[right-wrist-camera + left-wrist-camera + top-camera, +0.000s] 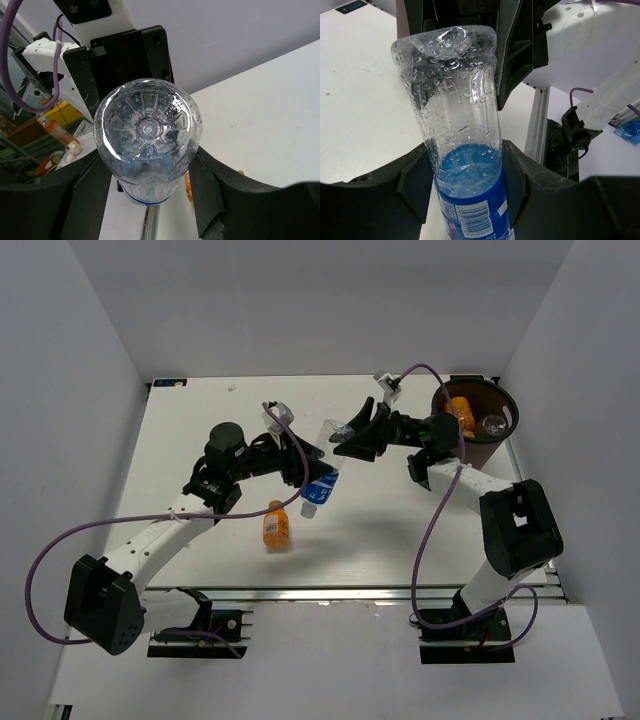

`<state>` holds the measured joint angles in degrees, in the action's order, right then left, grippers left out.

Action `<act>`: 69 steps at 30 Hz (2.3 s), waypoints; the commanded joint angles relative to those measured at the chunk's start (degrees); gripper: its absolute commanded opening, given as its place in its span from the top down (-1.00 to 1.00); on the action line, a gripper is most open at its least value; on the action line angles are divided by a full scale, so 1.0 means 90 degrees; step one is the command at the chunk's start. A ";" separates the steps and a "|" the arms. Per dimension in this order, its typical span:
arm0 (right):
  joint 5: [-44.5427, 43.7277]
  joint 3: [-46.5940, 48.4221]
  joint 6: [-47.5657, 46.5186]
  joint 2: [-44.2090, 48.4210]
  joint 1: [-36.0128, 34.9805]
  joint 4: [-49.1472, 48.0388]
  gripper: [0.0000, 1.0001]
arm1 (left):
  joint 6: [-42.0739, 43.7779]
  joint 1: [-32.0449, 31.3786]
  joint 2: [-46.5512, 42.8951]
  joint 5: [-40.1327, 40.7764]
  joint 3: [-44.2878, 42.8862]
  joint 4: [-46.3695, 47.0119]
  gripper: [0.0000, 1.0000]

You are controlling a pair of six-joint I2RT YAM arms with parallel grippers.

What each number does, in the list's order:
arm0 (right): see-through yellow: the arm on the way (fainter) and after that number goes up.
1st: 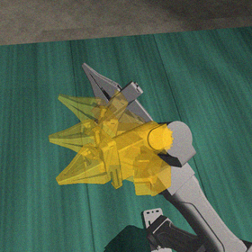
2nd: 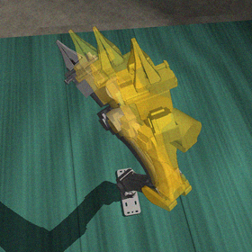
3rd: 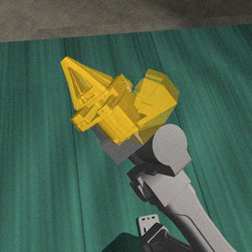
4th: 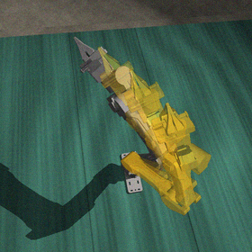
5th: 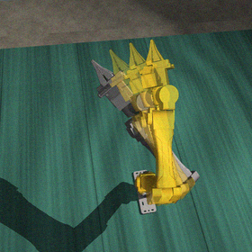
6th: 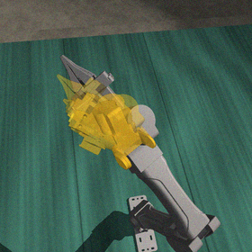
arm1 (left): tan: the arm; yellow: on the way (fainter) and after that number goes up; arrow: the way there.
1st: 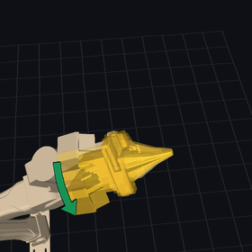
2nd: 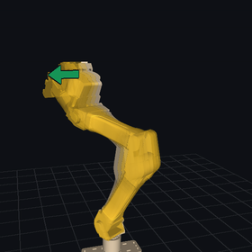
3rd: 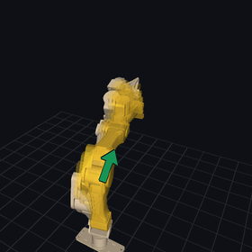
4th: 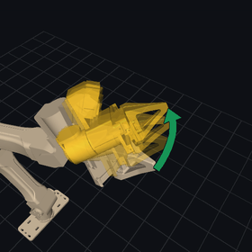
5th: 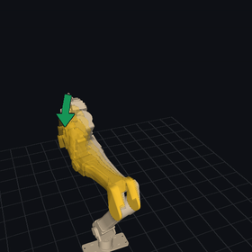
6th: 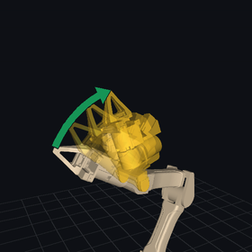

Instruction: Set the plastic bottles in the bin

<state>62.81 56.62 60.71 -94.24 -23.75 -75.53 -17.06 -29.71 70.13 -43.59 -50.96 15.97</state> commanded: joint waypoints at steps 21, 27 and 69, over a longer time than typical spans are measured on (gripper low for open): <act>-0.1304 -0.0159 -0.3814 0.1711 -0.0057 0.2911 1.00 | 0.0196 -0.0126 -0.0301 0.0224 -0.0197 -0.0221 -0.96; -0.1881 0.0338 -0.4791 0.1691 -0.0047 0.4591 1.00 | 0.0401 -0.0136 -0.0653 0.0585 -0.0119 -0.0426 -0.96; -0.8375 0.2000 -0.7566 0.2581 0.2433 0.8041 1.00 | -0.0761 0.0225 0.0167 0.5283 0.0047 -0.2487 -0.97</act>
<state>-9.17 75.94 -6.02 -69.84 -2.85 -0.38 -23.40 -27.81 72.01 4.97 -50.70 -6.07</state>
